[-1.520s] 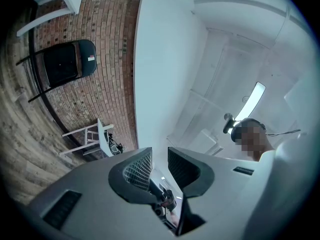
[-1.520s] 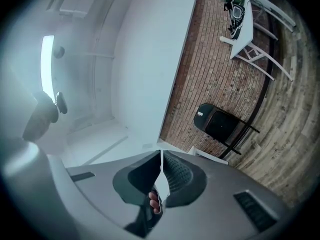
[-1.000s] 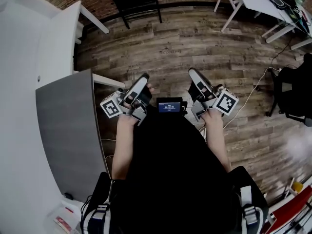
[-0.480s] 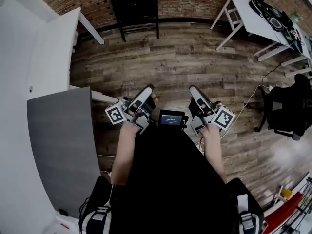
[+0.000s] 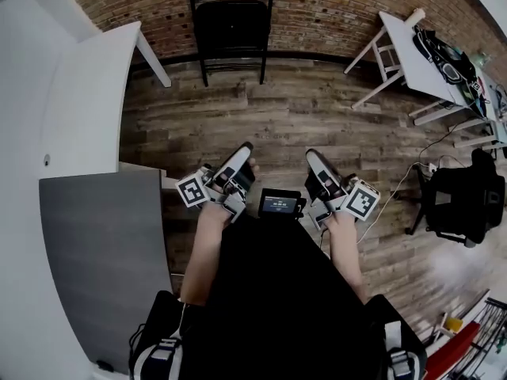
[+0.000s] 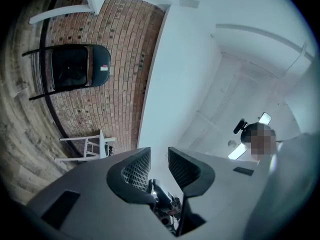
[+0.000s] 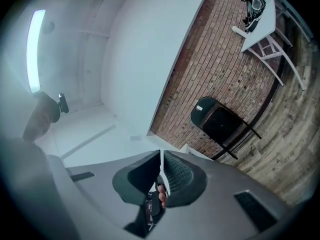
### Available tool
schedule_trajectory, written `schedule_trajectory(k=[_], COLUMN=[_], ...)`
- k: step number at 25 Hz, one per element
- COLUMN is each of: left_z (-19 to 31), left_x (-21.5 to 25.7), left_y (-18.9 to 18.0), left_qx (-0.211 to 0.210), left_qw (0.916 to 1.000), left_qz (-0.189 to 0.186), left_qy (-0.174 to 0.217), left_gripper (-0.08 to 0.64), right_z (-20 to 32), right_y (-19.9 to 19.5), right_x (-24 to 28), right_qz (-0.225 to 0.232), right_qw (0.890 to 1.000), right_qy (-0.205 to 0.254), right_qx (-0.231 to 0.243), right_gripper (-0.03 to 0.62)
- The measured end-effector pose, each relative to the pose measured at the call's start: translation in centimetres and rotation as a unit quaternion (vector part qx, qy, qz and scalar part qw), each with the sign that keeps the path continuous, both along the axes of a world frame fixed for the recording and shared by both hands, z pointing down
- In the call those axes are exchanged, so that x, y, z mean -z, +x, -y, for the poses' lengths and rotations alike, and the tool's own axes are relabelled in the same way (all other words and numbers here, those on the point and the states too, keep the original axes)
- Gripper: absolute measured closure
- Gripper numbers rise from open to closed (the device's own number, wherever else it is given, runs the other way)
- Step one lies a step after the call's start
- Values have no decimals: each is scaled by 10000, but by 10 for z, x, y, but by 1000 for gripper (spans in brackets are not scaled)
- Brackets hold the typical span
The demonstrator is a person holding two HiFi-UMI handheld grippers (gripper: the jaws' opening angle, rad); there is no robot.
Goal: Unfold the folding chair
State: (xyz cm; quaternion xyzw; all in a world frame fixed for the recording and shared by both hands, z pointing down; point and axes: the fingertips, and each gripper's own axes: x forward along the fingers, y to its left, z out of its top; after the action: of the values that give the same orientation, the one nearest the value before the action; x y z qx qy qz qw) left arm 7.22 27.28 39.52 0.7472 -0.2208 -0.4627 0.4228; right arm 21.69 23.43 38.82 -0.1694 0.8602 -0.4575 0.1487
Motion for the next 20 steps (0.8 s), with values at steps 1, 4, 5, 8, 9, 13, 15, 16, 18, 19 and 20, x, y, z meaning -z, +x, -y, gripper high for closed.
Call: schedule_trajectory(k=[1,4,5,8,9,13,15,16,18,19,20], left_z=[8,36,40,45,46,51,51,51,50,51,53], left_x=[-3,-14,-16,-21,-23,-27,-27,-27,-30,-32,-35], left_y=[-15,-67,-76,-89,-91,-95,-97,-100,-106,-110,-116], left_qx=[9,-32,-43,-38,-41,-95,-76,-55,-9,30,78], left_qw=[10000,9999,9999,9998,9998,9994,9992,9992,9992,9991,9990], left_qz=[8,39,66,77,83,229,308,332,298,271,254], left_qy=[-30,-117,-142,-188,-201,-249,-226,-221,-279,-317,-355], left_gripper=[454,449,444,427,421,408,407,407,407,407,407], right_z=[8,30,32,33,34,42,44,45,47,49,52], right_y=[-14,-64,-74,-86,-88,-97,-104,-108,-119,-124,-130], right_x=[-2,-9,-11,-14,-14,-13,-13,-15,-17,-18,-19], right_qz=[-41,-137,-144,-237,-258,-353,-357,-359,-336,-312,-299], right_qw=[10000,9998,9998,9996,9995,9993,9993,9993,9993,9992,9991], right_qy=[-15,-63,-97,-127,-125,-62,-86,-105,-140,-145,-151], right_qx=[-28,-104,-103,-96,-109,-133,-57,-1,130,196,251], right_gripper=[566,565,565,565,565,565,565,565,565,565,565])
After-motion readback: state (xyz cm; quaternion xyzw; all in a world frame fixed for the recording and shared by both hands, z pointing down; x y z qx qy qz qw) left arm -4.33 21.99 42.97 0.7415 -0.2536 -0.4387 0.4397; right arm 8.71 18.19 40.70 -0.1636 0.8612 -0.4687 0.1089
